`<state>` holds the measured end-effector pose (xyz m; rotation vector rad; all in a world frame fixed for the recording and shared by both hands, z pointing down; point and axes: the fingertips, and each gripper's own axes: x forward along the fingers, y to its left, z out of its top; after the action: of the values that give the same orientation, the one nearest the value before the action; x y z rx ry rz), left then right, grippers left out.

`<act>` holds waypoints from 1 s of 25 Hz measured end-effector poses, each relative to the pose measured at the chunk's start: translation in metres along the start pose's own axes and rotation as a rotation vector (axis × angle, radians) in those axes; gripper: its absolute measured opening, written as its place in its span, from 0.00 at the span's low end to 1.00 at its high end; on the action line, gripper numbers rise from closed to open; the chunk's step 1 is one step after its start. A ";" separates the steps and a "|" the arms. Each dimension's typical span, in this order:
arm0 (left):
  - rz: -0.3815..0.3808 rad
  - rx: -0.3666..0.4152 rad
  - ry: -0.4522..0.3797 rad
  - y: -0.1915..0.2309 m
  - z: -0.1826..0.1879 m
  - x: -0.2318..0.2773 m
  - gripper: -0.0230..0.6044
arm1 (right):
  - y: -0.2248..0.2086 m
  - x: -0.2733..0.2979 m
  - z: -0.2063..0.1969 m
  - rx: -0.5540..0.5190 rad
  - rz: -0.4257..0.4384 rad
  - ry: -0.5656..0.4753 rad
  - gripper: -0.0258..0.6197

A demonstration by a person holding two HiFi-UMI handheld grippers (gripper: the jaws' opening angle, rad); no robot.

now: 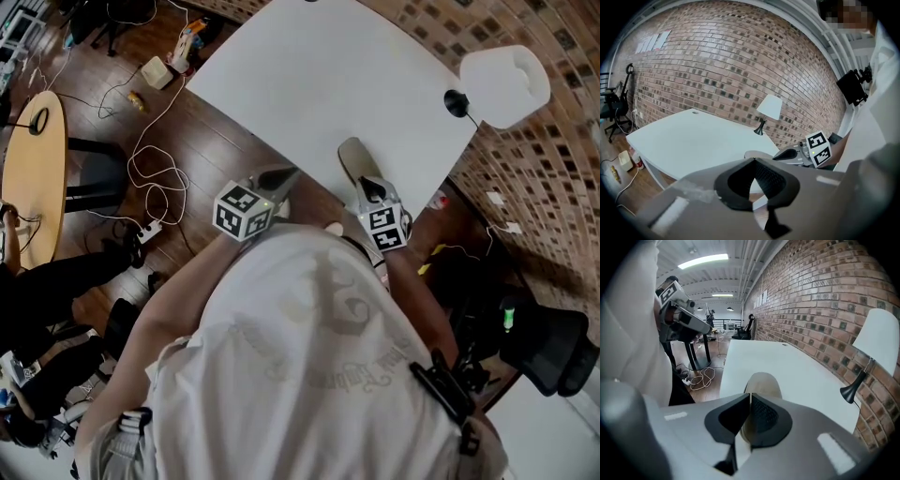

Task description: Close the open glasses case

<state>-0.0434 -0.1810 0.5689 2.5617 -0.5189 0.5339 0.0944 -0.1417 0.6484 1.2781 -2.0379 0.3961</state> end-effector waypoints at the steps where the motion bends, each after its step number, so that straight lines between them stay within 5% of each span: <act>1: 0.001 0.001 0.000 0.001 0.000 -0.001 0.05 | -0.001 0.001 -0.001 0.004 -0.003 0.002 0.06; 13: -0.014 0.011 0.008 -0.002 0.000 0.001 0.05 | 0.000 0.006 -0.007 0.057 -0.011 0.000 0.05; 25: -0.013 0.033 0.016 -0.016 -0.002 -0.001 0.05 | 0.003 0.005 -0.005 0.254 0.056 -0.043 0.06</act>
<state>-0.0375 -0.1664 0.5644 2.5881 -0.4909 0.5628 0.0929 -0.1409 0.6561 1.3908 -2.1139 0.6766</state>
